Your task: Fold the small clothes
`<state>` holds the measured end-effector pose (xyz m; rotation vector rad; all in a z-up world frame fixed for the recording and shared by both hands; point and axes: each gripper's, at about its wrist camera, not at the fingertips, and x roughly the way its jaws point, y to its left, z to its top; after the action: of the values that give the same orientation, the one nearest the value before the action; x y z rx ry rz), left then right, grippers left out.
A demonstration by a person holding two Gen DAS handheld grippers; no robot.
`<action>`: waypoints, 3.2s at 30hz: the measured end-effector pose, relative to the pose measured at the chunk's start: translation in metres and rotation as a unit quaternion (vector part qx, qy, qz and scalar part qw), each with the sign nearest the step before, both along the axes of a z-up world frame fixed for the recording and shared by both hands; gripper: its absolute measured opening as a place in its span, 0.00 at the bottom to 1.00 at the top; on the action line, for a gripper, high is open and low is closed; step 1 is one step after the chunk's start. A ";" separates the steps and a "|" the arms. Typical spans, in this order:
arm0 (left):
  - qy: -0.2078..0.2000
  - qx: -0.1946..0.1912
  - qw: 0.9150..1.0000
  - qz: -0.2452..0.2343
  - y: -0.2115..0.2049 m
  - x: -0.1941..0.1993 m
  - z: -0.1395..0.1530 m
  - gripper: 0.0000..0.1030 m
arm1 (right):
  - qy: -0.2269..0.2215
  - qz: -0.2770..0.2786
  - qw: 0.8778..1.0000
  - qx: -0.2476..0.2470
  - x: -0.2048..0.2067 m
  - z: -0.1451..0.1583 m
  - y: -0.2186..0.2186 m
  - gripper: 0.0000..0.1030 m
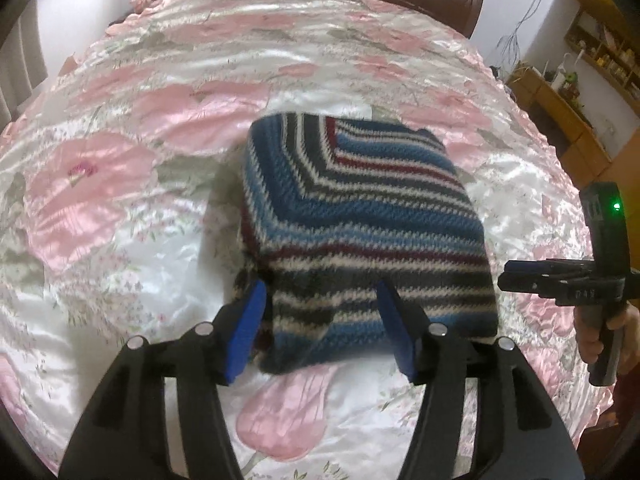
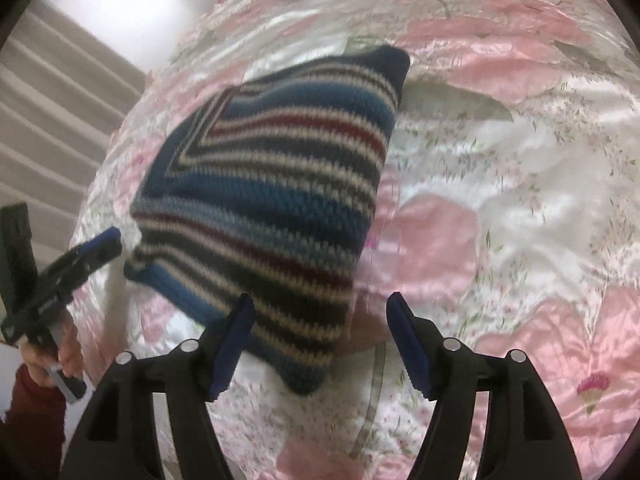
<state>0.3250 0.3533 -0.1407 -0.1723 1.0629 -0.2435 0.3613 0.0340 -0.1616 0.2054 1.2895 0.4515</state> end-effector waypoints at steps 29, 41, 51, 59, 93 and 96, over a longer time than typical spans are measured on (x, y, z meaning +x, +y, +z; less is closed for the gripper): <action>0.177 -0.182 0.967 -0.018 0.031 0.129 -0.082 0.74 | 0.020 -0.020 0.998 0.048 0.066 -0.027 0.016 0.81; 0.185 -0.198 0.961 -0.049 0.018 0.135 -0.101 0.52 | 0.053 -0.019 0.993 0.100 0.078 -0.052 0.019 0.85; 0.170 -0.273 0.947 -0.008 0.021 0.120 -0.109 0.29 | 0.035 -0.011 0.992 0.119 0.070 -0.036 0.019 0.50; 0.158 -0.304 0.938 -0.043 -0.028 0.080 -0.064 0.28 | 0.004 0.014 0.992 0.123 0.029 0.026 -0.015 0.49; 0.093 -0.167 0.977 -0.096 -0.206 -0.083 -0.060 0.49 | 0.021 -0.092 0.991 0.090 -0.133 -0.007 -0.225 0.78; 0.059 -0.150 0.982 -0.095 -0.196 -0.113 -0.037 0.53 | 0.031 -0.089 0.992 0.085 -0.160 -0.002 -0.221 0.79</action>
<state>0.2124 0.1573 -0.1776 -0.3590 1.1578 -0.5731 0.2017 -0.1867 -0.1632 0.4779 1.2814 0.4041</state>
